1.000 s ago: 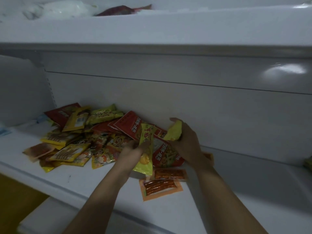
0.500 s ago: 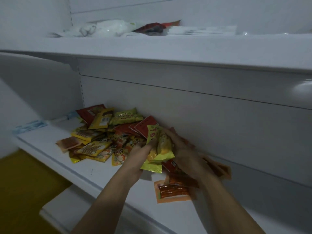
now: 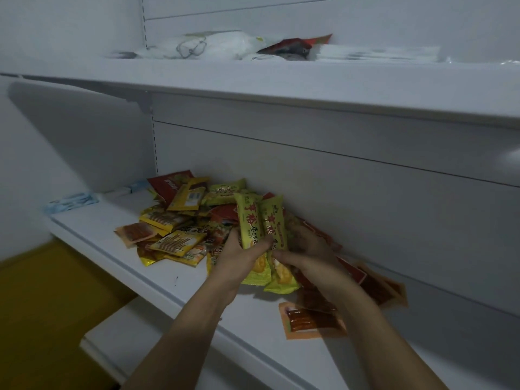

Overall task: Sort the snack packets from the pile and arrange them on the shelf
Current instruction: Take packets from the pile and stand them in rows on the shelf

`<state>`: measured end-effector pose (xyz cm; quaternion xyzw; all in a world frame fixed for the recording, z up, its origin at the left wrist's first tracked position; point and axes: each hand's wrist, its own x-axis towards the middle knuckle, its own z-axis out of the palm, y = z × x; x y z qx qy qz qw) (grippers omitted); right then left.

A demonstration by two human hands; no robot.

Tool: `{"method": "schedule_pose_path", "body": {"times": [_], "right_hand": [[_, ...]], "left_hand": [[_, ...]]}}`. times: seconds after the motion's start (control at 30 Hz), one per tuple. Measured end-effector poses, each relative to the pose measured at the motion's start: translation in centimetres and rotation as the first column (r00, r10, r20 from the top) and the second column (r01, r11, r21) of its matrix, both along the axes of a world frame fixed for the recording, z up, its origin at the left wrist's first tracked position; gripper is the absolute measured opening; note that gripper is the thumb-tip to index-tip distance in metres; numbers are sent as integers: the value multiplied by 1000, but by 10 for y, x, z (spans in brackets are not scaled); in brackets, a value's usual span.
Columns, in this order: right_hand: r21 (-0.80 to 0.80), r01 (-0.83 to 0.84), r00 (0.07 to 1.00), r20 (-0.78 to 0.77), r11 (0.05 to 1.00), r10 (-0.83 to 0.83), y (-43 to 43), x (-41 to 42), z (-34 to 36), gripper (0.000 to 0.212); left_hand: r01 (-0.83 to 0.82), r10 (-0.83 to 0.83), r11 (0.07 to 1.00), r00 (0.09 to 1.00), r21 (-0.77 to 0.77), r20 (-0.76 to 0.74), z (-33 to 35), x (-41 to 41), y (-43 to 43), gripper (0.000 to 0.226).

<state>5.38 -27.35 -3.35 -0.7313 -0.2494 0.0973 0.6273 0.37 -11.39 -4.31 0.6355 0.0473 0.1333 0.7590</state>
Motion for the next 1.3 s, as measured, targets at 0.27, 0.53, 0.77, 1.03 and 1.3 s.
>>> {"method": "schedule_pose_path", "body": {"times": [0.27,0.53,0.77,1.03,1.3], "right_hand": [[137,92,994,-69,986,-83,39,3,5,58],[41,77,995,-60,996,-75,87,-2,7,45],[-62,44,997,69,997,-39,110,-3,15,64],[-18,279,952,140,960,-273,91,3,9,73],[52,570,790,240,820,-564,43,-23,-1,61]], "left_hand": [[-77,82,991,996,110,-39,5,-6,32,75],[40,-40,999,998,-8,-47,1,-8,79,35],[51,-50,998,999,-43,19,1,-3,108,64],[234,-233,970,972,-72,24,0,23,101,32],[283,-285,959,952,37,115,-11,48,45,62]]}}
